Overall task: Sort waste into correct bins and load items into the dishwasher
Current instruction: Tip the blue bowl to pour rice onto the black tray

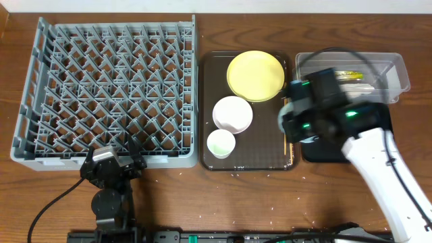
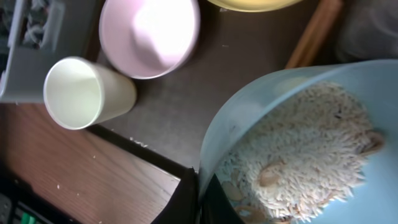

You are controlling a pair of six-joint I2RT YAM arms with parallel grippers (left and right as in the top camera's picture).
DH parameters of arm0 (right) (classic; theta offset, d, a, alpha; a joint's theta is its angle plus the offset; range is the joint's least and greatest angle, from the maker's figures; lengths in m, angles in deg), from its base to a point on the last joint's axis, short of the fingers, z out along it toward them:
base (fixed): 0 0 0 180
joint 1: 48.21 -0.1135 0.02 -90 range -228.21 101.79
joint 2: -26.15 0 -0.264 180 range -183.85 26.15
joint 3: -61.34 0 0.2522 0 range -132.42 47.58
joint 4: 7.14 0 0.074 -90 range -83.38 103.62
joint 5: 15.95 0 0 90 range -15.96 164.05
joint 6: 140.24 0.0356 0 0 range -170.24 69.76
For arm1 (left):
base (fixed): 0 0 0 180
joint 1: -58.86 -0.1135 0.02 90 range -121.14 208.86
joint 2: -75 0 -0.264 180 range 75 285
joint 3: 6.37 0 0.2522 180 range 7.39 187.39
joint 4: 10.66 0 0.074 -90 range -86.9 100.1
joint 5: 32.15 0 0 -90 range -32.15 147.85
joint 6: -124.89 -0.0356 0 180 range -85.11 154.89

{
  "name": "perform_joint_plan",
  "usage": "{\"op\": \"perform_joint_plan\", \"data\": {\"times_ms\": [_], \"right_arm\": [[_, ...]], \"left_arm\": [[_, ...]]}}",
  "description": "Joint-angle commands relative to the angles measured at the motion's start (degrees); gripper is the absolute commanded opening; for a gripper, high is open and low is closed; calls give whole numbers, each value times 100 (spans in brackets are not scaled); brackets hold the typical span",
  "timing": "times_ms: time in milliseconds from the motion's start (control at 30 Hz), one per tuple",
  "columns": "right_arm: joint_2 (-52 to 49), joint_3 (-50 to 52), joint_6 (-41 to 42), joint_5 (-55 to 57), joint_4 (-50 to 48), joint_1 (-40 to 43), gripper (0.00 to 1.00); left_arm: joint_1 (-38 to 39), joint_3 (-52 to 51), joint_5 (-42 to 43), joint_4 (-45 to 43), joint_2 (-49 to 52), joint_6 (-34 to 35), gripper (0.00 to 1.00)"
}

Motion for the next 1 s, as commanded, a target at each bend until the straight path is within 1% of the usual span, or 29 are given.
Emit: {"op": "perform_joint_plan", "data": {"times_ms": [0, 33, 67, 233, 333, 500, 567, 667, 733, 800, 833, 967], "right_arm": [[46, 90, -813, -1611, 70, 1108, 1], [44, 160, -927, -1849, 50, 1379, 1], [42, 299, -1110, -2295, -7, 1843, 1], [-11, 839, -1582, -3777, -341, 3073, 1], [-199, 1364, -1788, -4800, -776, 3744, 1], [-772, 1969, -1784, -6236, -1762, 4245, 1], [-1102, 2046, -1786, -6789, -1943, 4367, 1], [-1432, 2074, -1786, -7261, -2044, 4481, 1], [-1751, 2076, -1561, -7412, -2055, 4623, 1], [-1991, 2076, -828, -7412, -1998, 4918, 1], [-1989, 2076, -640, -7412, -1978, 5034, 1], [-1989, 2076, -275, -7412, -1943, 5292, 1]], "left_arm": [[-24, -37, -11, -7, -33, -20, 95], [-24, -37, -11, -7, -33, -17, 95], [-24, -37, -11, -7, -33, -17, 95], [-24, -37, -11, -7, -33, -17, 95], [-24, -37, -11, -7, -33, -17, 95], [-24, -37, -11, -7, -33, -17, 95], [-24, -37, -11, -7, -33, -17, 95], [-24, -37, -11, -7, -33, -17, 95], [-24, -37, -11, -7, -33, -17, 95], [-24, -37, -11, -7, -33, -17, 95], [-24, -37, -11, -7, -33, -17, 95], [-24, -37, -11, -7, -33, -17, 95]]}}
